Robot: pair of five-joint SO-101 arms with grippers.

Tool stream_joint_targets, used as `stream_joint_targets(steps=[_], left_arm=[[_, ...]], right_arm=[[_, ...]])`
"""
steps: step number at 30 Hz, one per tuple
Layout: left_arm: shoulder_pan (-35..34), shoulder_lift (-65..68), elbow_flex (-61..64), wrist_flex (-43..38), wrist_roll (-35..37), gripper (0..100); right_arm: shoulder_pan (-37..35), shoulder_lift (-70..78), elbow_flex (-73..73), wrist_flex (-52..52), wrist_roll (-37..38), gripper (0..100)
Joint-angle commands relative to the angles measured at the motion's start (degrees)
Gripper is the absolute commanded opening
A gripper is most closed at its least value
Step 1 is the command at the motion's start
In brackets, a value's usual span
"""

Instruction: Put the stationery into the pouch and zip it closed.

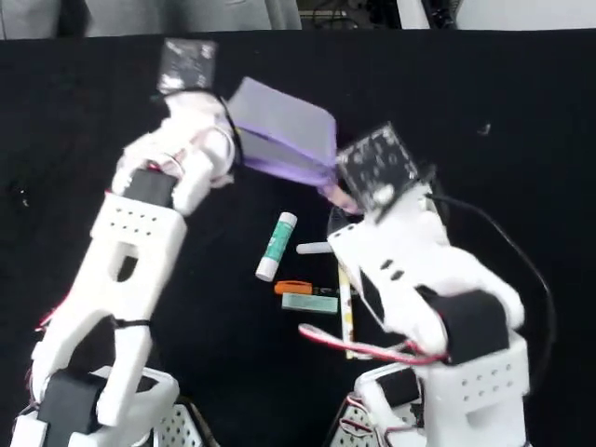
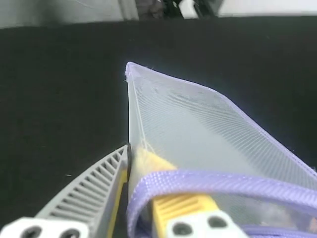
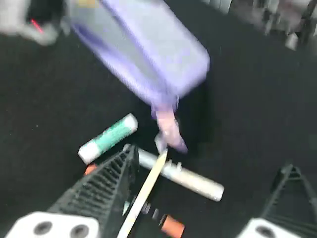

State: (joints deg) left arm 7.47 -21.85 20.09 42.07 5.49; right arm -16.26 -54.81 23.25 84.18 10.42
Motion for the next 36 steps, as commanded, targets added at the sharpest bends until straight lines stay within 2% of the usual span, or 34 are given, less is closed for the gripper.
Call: stream_joint_targets(steps=[1, 5, 10, 12, 16, 21, 25, 29, 36], left_arm=[[-2.95, -2.46, -10.77, 5.54, 1.05, 3], [-6.90, -2.37, -17.54, 12.40, 1.05, 3], [-14.46, -2.37, -20.70, 16.00, 2.11, 3], [-17.63, -2.37, -20.44, 16.00, 2.11, 3], [-21.49, -2.37, -18.42, 16.00, 1.85, 3], [-22.99, -2.37, -16.48, 16.00, 1.76, 3], [-22.99, -2.37, -16.22, 16.09, 1.76, 3], [-22.99, -2.37, -14.73, 15.56, 1.76, 3], [-22.99, -0.53, -15.16, 15.56, 1.76, 3]], right_arm=[[-0.53, 3.12, -3.65, 1.67, -2.81, 40.6], [-0.53, 8.75, -3.47, 2.90, -2.99, 37.2], [-0.53, 17.19, -3.47, 2.55, -2.99, 19.8], [-0.53, 20.88, -3.47, 2.46, -2.99, 16.0], [-0.53, 29.93, -3.38, 2.29, -2.99, 20.4], [-0.44, 41.80, -3.38, -0.09, -3.87, 28.0], [1.49, 47.96, -2.15, -2.90, -6.77, 25.8], [3.87, 49.71, 3.82, -12.22, -6.77, 22.7], [3.87, 50.24, 11.12, -21.27, -7.03, 21.9]])
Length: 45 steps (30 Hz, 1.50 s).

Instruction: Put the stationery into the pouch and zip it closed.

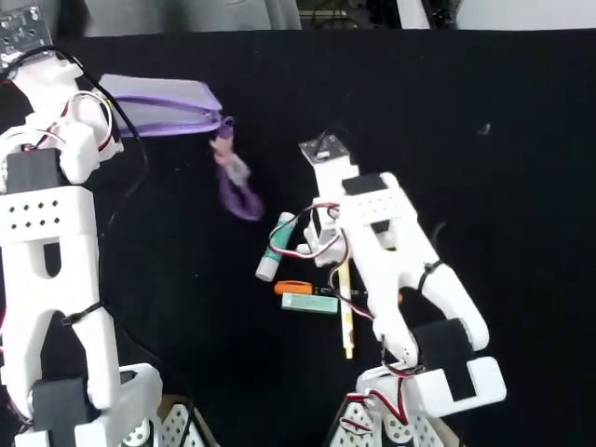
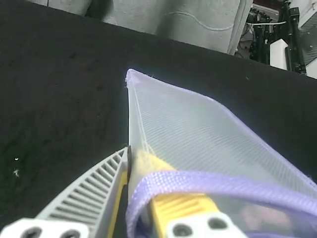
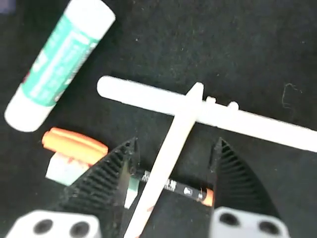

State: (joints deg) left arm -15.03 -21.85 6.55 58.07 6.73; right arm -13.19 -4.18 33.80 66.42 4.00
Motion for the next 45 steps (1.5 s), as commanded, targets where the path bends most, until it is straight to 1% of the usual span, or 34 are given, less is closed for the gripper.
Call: stream_joint_targets(steps=[1, 5, 10, 12, 16, 20, 25, 29, 34, 37, 41, 45], left_arm=[[-0.48, 0.18, -1.71, -0.53, 0.53, 3], [-0.48, 2.11, -1.80, -1.67, 0.53, 3], [-0.48, 2.46, -1.80, -1.67, 0.53, 3], [-0.48, 2.46, -1.80, -1.58, 0.53, 3], [-0.22, 2.46, -1.80, -1.32, 0.53, 3], [0.48, 2.46, -1.80, -1.23, 0.88, 3], [2.33, 2.37, -1.80, -1.14, 0.97, 3], [4.62, 2.37, -2.77, -0.44, 0.97, 3], [8.40, 3.16, -12.53, 8.88, 1.14, 3], [10.59, 3.16, -17.54, 13.36, 3.08, 3], [13.05, 3.60, -19.38, 15.74, 3.87, 3], [15.25, 7.30, -19.82, 18.37, 3.87, 3]], right_arm=[[0.79, -0.40, 1.19, -4.92, -0.62, 21.9], [0.79, 1.19, 2.86, -8.97, -0.62, 21.9], [0.88, 6.99, -0.31, -8.00, -0.53, 21.1], [1.67, 8.92, -2.77, -5.71, -0.35, 16.3], [4.31, 9.71, -5.93, -3.25, -0.09, 1.8], [6.42, 7.60, -6.81, -2.55, 0.09, 0.9], [6.77, -0.13, -7.16, -0.97, 2.37, 1.1], [6.77, -8.75, -7.16, -0.53, 2.37, 1.1], [6.77, -21.49, -7.16, -0.53, 2.37, 1.1], [6.59, -30.20, -7.25, -0.97, 2.37, 1.1], [6.51, -40.92, -7.25, -1.14, 2.37, 1.1], [6.42, -48.57, -6.81, -3.96, 2.37, 1.1]])
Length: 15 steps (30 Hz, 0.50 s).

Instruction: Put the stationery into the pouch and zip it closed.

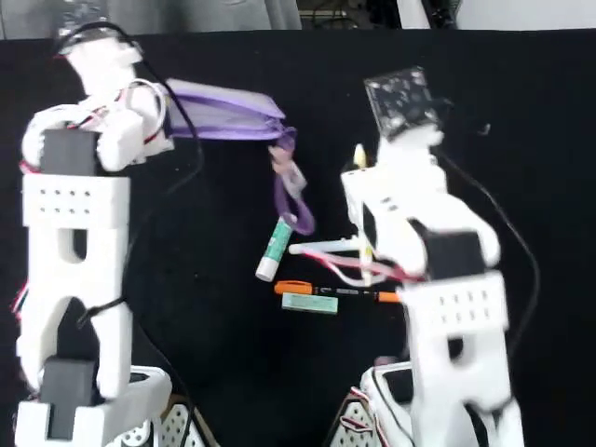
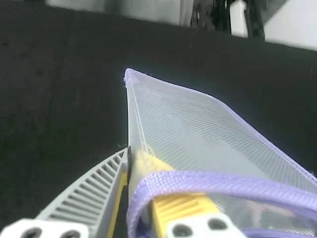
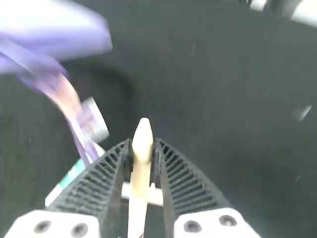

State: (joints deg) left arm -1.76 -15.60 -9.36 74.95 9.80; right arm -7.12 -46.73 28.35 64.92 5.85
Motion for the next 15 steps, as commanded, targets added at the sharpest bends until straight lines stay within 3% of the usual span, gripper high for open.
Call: stream_joint_targets(steps=[1, 10, 15], left_arm=[[2.51, 2.29, -4.00, 2.37, 0.62, 3], [6.64, 4.75, -4.09, 7.38, 0.62, 3], [7.16, 4.75, -3.56, 8.35, 0.53, 3]], right_arm=[[0.35, -7.52, -1.36, -3.08, 0.44, 1.1], [-6.15, -15.08, -1.27, -4.13, 0.09, 1.1], [-12.13, -19.56, 2.59, -9.58, 0.53, 1.1]])
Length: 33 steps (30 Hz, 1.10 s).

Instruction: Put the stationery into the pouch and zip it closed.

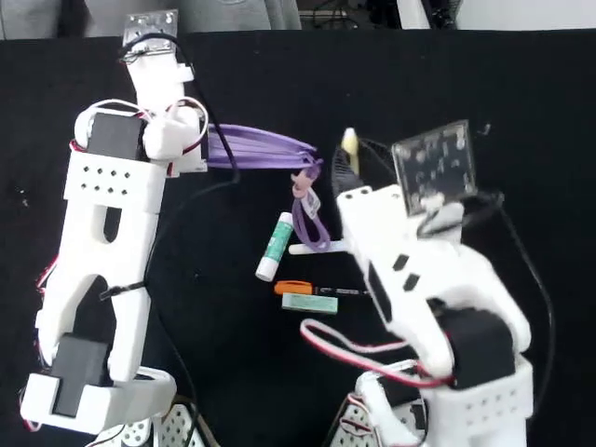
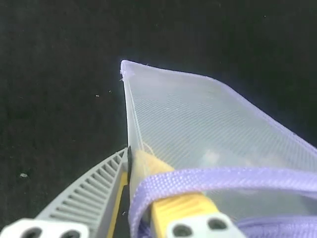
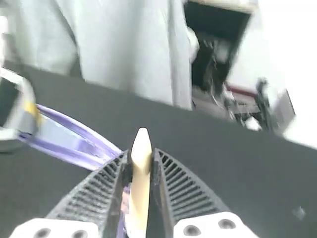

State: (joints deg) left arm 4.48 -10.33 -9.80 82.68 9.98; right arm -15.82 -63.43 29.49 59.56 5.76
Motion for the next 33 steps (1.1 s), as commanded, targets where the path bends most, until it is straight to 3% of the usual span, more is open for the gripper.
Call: stream_joint_targets(steps=[1, 16, 33], left_arm=[[0.75, -0.53, -3.03, 0.62, 0.35, 3], [1.10, 0.00, -2.95, 0.62, 0.53, 3], [1.19, -0.53, -1.36, 0.18, 0.62, 3]], right_arm=[[-4.48, -4.09, 3.12, -6.24, 0.62, 1.1], [-8.62, -25.54, 25.89, -34.46, 0.00, 1.1], [-13.10, -27.65, 39.60, -58.37, 0.18, 1.1]])
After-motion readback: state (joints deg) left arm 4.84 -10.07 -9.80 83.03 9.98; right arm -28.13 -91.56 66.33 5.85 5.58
